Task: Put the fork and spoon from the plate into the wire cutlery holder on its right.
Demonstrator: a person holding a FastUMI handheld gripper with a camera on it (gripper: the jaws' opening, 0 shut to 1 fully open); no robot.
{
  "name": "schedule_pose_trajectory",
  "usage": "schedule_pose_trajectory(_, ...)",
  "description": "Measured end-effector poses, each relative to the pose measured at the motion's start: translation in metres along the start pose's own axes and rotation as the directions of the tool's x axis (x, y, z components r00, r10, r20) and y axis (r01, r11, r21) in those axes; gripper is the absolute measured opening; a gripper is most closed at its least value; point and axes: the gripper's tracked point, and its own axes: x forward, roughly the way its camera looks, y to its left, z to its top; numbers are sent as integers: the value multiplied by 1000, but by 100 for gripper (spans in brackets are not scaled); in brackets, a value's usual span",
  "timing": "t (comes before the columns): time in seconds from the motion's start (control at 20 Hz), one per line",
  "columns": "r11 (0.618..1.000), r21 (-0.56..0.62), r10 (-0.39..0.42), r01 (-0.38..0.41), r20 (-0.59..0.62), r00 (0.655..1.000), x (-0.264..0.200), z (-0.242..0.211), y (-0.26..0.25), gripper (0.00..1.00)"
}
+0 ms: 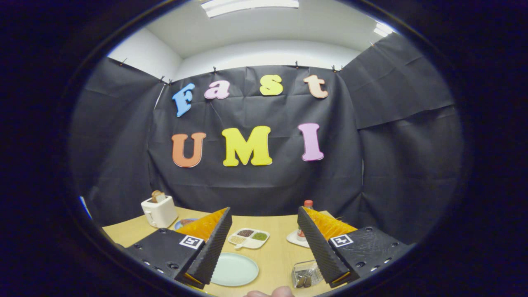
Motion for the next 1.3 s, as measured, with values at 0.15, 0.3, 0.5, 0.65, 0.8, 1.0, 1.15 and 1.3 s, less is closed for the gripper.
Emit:
schedule_pose_trajectory(0.15, 1000, -8, -7, 7, -6, 1000, 2, -4, -3, 95)
schedule_pose_trajectory(0.3, 1000, -19, -17, 17, 14, 1000, -1, 0, -5, 95)
schedule_pose_trajectory(0.5, 998, -59, -15, 18, 41, 999, -4, 4, -1, 95)
schedule_pose_trajectory(0.65, 998, -65, -10, 13, 58, 998, -6, 6, 4, 95)
schedule_pose_trajectory(0.8, 998, -64, -9, 12, 57, 998, -5, 7, 6, 95)
schedule_pose_trajectory(1.0, 998, -58, -14, 18, 57, 998, -5, 7, 4, 95)
schedule_pose_trajectory(1.15, 998, -59, -16, 19, 61, 998, -6, 8, 4, 95)
schedule_pose_trajectory(1.3, 998, -65, -16, 21, 71, 997, -8, 10, 5, 95)
